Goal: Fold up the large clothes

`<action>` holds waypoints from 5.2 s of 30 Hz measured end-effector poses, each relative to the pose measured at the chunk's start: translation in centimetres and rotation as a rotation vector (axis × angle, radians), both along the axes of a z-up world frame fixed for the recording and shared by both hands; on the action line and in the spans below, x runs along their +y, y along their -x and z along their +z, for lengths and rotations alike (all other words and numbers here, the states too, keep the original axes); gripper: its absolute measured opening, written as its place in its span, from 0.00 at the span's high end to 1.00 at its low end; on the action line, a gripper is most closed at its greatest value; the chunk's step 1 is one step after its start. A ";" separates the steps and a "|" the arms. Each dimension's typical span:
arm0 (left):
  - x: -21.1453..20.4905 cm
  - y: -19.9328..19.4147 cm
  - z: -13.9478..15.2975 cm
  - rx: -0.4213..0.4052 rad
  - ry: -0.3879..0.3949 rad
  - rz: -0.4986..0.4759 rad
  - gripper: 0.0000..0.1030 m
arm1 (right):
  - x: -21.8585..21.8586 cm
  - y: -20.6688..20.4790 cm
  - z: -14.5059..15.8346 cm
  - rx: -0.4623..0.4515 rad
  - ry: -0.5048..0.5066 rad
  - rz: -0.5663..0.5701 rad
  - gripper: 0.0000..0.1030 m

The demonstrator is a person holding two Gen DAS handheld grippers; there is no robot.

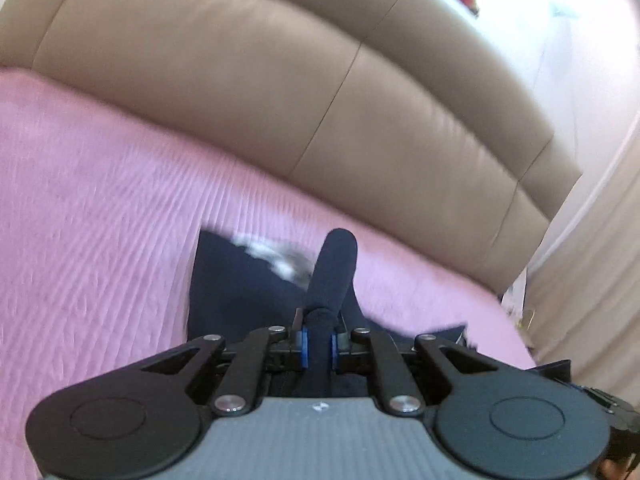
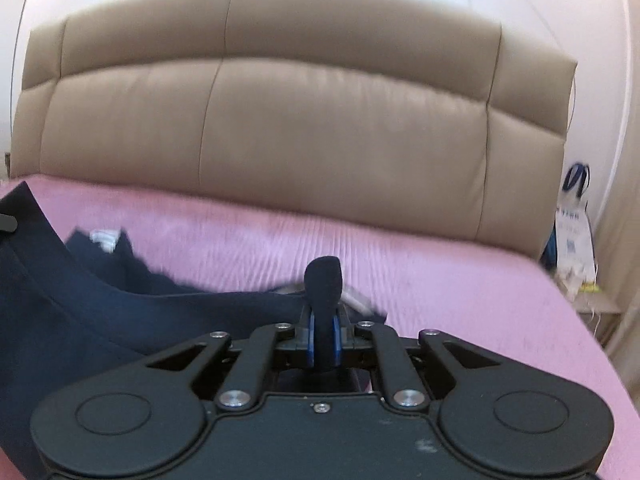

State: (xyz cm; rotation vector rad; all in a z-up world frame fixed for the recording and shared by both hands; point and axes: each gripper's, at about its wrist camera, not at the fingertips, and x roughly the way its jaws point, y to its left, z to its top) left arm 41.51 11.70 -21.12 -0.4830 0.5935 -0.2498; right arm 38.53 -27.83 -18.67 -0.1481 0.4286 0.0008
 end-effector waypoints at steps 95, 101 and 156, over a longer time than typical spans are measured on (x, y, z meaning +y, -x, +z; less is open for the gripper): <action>-3.6 13.3 -10.2 0.158 -0.366 0.387 0.39 | 14.4 0.6 -11.9 0.370 -0.075 0.027 0.87; -4.5 13.1 -11.0 0.152 -0.338 0.336 0.23 | 11.9 0.3 -10.1 0.356 -0.226 0.051 0.86; -2.5 9.4 -11.7 0.139 0.179 0.496 0.18 | 9.7 -2.0 -13.0 0.273 -0.476 0.108 0.93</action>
